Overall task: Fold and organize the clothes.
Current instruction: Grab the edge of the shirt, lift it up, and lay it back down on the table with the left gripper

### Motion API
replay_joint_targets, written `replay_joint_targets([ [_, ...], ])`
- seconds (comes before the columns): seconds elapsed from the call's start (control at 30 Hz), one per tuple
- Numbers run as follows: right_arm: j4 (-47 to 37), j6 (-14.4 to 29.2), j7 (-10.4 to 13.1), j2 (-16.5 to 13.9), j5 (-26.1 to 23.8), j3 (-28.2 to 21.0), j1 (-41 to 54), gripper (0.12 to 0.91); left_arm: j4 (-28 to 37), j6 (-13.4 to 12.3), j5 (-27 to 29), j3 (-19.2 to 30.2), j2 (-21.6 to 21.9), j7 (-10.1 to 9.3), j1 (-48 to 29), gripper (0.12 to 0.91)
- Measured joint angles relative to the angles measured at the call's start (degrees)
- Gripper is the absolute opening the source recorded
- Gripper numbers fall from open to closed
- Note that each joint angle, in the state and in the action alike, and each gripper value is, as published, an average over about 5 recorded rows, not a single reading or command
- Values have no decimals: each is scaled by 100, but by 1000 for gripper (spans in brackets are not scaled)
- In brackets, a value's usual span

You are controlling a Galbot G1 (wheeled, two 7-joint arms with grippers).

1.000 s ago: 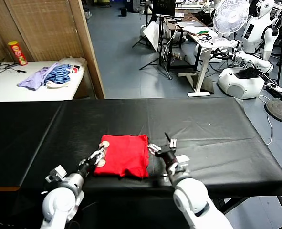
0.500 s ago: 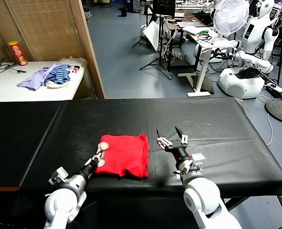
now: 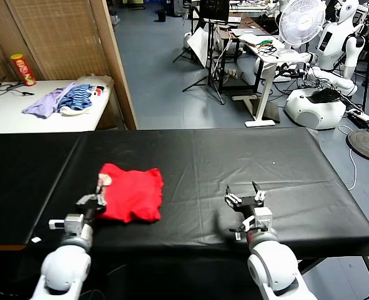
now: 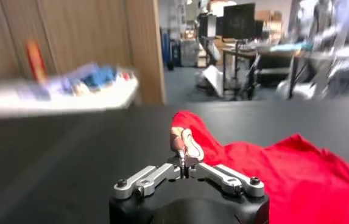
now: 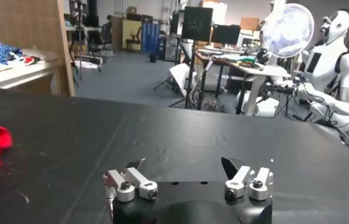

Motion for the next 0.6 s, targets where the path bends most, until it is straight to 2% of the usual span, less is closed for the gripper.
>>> replay_joint_targets([
  [0.13,-31,-6,-5,4,-9,-3,-13,798,-116,-17,831,-255,595,-13,56,146],
  [0.27,-72,-7,-12,34,-18,-42,-16,798,-393,163,1114,-368,1082,-30,128,146],
  [0.37,-78,-9,-26,48,-26,-66,-38,798,-662,267,876,-222,1179,-3,178,146],
  [0.43,-78,-2,-51,44,-27,-59,-63,798,-766,250,574,20,1118,39,202,146],
  [0.6,-81,170,-247,7,82,46,-150,798,-654,72,-123,995,746,18,133,146],
])
